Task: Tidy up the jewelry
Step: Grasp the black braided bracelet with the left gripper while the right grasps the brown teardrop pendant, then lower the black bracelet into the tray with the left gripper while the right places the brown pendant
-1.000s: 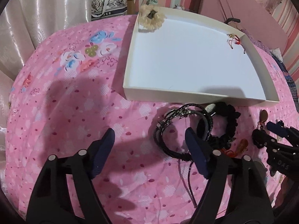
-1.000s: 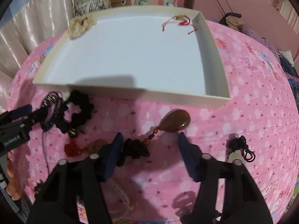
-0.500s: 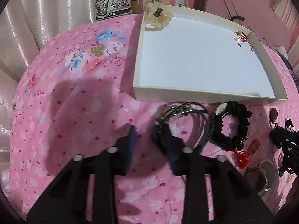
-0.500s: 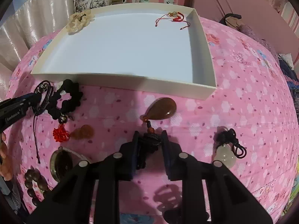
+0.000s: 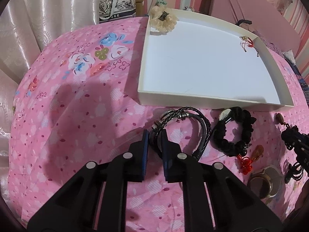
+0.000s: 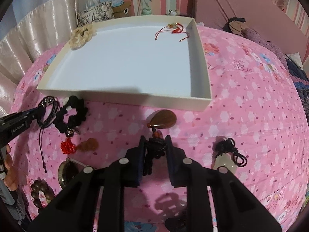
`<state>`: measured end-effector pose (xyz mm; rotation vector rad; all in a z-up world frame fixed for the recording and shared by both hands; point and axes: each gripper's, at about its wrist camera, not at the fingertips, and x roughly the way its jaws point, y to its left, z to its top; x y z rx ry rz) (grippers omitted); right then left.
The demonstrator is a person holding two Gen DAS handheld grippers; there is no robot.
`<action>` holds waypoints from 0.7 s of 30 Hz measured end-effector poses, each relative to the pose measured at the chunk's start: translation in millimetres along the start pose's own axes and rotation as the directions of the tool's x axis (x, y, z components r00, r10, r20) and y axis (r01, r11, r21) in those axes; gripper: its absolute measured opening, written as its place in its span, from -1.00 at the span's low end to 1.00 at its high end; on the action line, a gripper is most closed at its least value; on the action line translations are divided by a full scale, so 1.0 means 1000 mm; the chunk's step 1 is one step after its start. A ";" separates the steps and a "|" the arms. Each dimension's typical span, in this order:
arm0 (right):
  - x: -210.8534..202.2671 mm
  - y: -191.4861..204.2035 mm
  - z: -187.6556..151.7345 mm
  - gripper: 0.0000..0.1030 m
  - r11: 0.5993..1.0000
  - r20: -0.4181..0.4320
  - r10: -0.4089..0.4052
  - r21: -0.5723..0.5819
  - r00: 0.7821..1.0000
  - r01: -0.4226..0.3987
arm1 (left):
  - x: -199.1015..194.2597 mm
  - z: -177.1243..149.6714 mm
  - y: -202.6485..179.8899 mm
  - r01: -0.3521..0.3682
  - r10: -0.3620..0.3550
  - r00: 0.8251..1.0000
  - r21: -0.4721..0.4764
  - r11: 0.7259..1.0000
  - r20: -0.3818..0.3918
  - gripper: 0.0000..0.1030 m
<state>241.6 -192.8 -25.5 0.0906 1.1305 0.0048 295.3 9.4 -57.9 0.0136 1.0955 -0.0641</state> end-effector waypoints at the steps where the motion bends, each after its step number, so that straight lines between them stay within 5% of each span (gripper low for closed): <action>1: -0.001 0.000 0.000 -0.60 1.000 0.004 -0.002 0.001 1.000 0.002 | -0.002 -0.001 0.001 0.003 -0.003 1.000 0.002 1.000 0.002 -0.79; 14: -0.034 -0.007 0.014 -0.61 1.000 0.085 0.000 0.030 0.996 -0.002 | -0.046 0.004 -0.011 0.035 -0.037 0.995 0.020 0.999 0.088 -0.79; 21: -0.061 -0.009 0.050 -0.61 1.000 0.161 -0.013 0.029 0.987 0.008 | -0.074 0.030 -0.017 0.057 -0.062 0.989 0.042 0.998 0.136 -0.79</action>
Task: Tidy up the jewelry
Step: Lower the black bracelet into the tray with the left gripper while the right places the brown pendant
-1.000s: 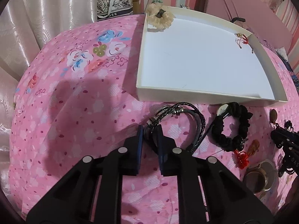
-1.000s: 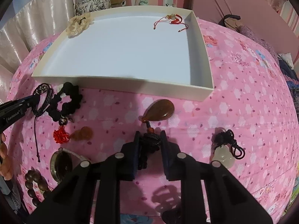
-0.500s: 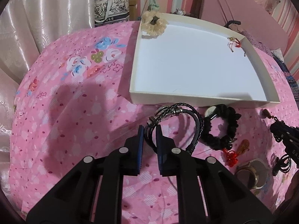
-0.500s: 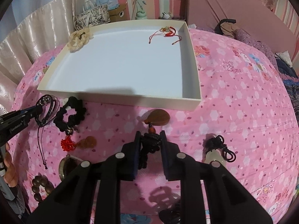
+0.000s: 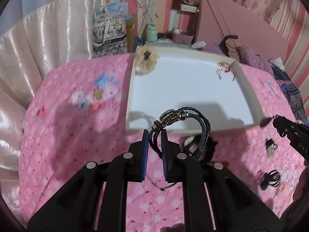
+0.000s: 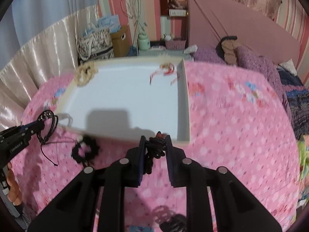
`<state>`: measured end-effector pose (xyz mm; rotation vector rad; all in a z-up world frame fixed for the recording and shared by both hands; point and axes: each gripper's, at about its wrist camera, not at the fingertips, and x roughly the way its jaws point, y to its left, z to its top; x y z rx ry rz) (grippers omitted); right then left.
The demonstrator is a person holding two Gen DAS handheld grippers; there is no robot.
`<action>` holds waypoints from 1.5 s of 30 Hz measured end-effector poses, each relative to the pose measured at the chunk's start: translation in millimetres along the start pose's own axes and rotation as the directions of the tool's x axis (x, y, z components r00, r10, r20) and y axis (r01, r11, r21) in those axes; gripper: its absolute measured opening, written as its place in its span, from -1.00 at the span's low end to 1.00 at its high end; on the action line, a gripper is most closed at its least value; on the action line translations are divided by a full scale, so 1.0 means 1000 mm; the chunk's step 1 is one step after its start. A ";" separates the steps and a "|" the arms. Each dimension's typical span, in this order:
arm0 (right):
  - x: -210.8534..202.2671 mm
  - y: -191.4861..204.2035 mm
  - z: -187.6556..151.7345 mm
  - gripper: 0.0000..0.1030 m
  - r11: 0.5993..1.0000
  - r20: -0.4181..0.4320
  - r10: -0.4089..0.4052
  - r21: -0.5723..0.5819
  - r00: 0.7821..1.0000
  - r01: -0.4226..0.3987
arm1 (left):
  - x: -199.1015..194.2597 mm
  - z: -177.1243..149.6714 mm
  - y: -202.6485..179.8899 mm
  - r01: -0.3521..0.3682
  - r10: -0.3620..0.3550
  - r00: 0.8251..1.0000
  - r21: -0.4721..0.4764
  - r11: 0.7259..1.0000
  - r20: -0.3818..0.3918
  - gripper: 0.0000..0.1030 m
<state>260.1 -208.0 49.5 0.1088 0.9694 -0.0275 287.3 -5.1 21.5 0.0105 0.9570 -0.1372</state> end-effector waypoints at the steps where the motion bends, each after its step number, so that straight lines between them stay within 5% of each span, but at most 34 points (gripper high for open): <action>1: -0.001 0.001 0.009 -0.61 1.000 0.010 -0.002 -0.002 1.000 0.002 | -0.001 0.005 -0.002 0.005 -0.005 1.000 0.004 1.000 0.005 -0.79; 10: 0.046 0.011 0.084 -0.61 1.000 0.011 -0.003 -0.001 1.000 0.003 | 0.041 0.082 -0.015 0.043 -0.043 0.999 0.009 0.999 0.012 -0.79; 20: 0.136 0.015 0.138 -0.61 0.999 -0.003 -0.036 0.008 0.999 0.036 | 0.138 0.154 -0.018 0.037 -0.038 0.998 -0.023 0.999 -0.051 -0.79; 30: 0.173 0.011 0.117 -0.61 0.996 -0.097 -0.086 -0.013 0.992 0.085 | 0.190 0.153 -0.019 -0.033 0.031 0.992 -0.014 0.999 -0.120 -0.79; 41: 0.189 0.006 0.120 -0.56 0.998 -0.117 -0.065 0.012 0.991 0.067 | 0.197 0.152 -0.022 -0.073 0.075 0.991 0.016 0.997 -0.112 -0.76; 44: 0.190 0.003 0.121 -0.47 0.998 -0.136 -0.048 0.026 0.990 0.052 | 0.193 0.149 -0.021 -0.079 0.080 0.990 0.015 0.997 -0.118 -0.57; 45: 0.189 0.002 0.121 -0.30 0.999 -0.147 -0.039 0.025 0.988 0.043 | 0.190 0.148 -0.021 -0.078 0.079 0.990 0.014 0.997 -0.117 -0.46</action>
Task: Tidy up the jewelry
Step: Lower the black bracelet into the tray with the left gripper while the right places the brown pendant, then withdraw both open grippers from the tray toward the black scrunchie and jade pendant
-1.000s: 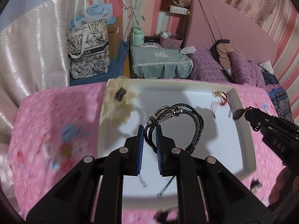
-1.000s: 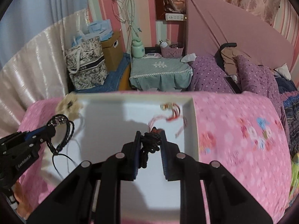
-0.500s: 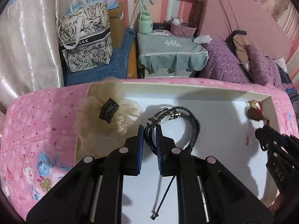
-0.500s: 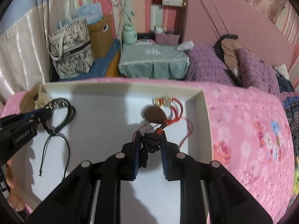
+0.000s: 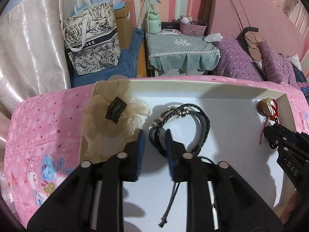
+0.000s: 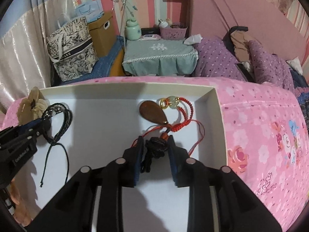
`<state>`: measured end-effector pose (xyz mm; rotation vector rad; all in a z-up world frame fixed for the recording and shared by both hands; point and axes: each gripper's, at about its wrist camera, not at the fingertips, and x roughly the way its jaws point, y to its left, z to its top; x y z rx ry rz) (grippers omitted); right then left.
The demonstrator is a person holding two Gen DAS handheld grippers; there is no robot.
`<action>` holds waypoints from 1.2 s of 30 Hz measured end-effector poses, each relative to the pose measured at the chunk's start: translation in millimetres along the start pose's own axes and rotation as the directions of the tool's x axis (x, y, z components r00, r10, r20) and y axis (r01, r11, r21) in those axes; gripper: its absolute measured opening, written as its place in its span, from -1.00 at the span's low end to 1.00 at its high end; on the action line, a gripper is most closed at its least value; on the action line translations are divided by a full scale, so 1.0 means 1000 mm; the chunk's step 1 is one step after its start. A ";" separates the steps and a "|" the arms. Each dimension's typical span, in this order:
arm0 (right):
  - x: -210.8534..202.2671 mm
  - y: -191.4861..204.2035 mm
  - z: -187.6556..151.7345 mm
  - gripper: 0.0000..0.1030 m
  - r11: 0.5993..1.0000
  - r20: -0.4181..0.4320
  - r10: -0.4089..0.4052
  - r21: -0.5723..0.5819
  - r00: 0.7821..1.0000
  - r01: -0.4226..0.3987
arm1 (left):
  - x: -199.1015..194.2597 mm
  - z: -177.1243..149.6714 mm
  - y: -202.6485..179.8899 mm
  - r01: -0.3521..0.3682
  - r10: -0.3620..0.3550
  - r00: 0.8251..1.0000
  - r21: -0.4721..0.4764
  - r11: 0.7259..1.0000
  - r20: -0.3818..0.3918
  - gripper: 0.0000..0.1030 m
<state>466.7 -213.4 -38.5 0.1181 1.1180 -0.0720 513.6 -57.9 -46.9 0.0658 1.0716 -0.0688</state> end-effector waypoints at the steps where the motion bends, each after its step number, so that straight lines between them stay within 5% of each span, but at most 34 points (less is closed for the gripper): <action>1: -0.002 -0.001 -0.001 -0.19 1.000 -0.004 0.001 0.000 1.000 -0.001 | -0.005 -0.002 -0.001 0.002 -0.002 1.000 0.004 1.000 0.008 -0.40; 2: -0.005 -0.001 -0.002 -0.06 1.000 0.000 0.000 -0.002 1.000 0.000 | -0.009 -0.003 -0.001 0.003 -0.003 1.000 0.007 1.000 0.013 -0.29; 7: -0.030 -0.006 -0.003 -0.03 0.998 0.011 0.059 -0.003 0.998 -0.059 | -0.057 -0.016 -0.009 0.010 -0.014 0.996 0.051 0.999 0.084 0.28; 10: -0.062 -0.008 -0.004 0.51 0.997 0.077 0.076 -0.011 0.994 -0.075 | -0.091 -0.023 -0.006 0.013 -0.020 0.991 0.053 0.999 0.135 0.76; 16: -0.130 -0.020 -0.018 0.55 0.995 0.166 0.098 -0.026 0.981 -0.095 | -0.149 -0.050 0.016 -0.012 0.009 0.981 0.011 1.000 0.196 0.87; 24: -0.198 -0.041 -0.072 0.73 0.998 0.247 0.000 -0.057 0.969 0.015 | -0.195 -0.109 0.033 -0.038 0.040 0.973 -0.009 0.999 0.229 0.94; 36: -0.201 -0.068 -0.154 0.73 0.997 0.183 -0.062 -0.024 0.981 0.067 | -0.203 -0.185 0.019 0.051 -0.049 0.986 -0.011 0.999 0.160 0.94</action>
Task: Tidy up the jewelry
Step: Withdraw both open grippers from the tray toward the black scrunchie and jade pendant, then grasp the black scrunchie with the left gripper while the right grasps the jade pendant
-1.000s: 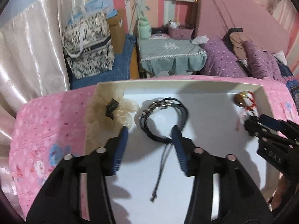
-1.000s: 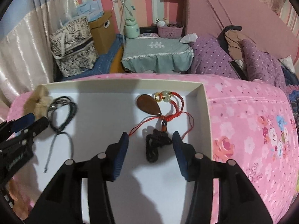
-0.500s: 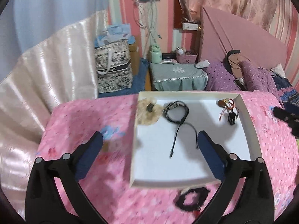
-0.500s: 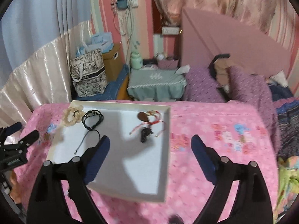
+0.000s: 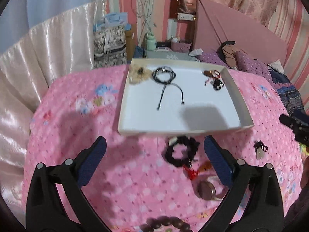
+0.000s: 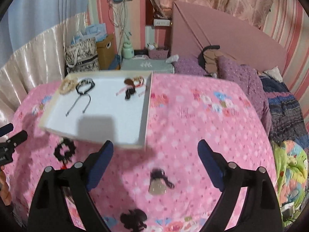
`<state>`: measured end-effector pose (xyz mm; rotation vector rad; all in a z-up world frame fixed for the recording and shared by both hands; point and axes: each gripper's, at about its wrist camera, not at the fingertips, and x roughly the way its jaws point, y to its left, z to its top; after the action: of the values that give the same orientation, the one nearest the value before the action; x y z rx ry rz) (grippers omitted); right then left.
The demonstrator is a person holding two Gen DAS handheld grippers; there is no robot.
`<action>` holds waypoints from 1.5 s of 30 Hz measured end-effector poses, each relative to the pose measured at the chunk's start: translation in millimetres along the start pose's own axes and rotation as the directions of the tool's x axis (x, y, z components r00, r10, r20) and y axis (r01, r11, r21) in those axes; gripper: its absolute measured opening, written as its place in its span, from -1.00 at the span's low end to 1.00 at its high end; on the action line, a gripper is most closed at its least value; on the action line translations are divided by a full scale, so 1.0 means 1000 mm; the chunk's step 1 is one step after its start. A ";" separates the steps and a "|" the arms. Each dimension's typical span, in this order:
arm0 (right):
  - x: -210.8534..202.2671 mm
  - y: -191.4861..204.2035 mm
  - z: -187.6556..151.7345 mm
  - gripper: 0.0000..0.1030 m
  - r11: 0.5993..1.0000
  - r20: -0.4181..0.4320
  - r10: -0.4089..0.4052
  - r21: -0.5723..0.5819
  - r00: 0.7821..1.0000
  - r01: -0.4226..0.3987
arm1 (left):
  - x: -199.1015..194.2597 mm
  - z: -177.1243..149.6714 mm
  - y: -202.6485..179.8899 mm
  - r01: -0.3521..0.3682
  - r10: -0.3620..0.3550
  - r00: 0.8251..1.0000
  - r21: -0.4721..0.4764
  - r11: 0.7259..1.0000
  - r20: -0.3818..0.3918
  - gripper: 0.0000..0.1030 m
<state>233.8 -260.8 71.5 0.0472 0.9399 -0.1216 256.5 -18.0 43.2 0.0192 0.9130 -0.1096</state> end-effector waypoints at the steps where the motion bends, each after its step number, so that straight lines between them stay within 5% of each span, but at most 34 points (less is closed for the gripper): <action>1: 0.002 0.000 -0.006 0.73 1.000 -0.005 0.002 0.003 1.000 -0.002 | 0.003 -0.004 0.001 0.005 -0.005 1.000 -0.011 1.000 -0.009 0.94; 10: 0.034 -0.002 -0.035 0.73 1.000 -0.038 -0.017 0.024 0.999 0.018 | 0.046 -0.025 -0.002 0.032 -0.033 0.995 -0.019 0.999 -0.096 0.94; 45: 0.084 -0.009 -0.055 0.73 0.999 -0.154 -0.012 0.047 0.988 0.019 | 0.105 -0.034 -0.006 0.000 -0.003 0.988 -0.014 1.000 -0.155 0.93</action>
<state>237.5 -271.6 -29.1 0.0948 1.0917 -0.1569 292.8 -30.8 -60.8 0.0144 1.0687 -0.1042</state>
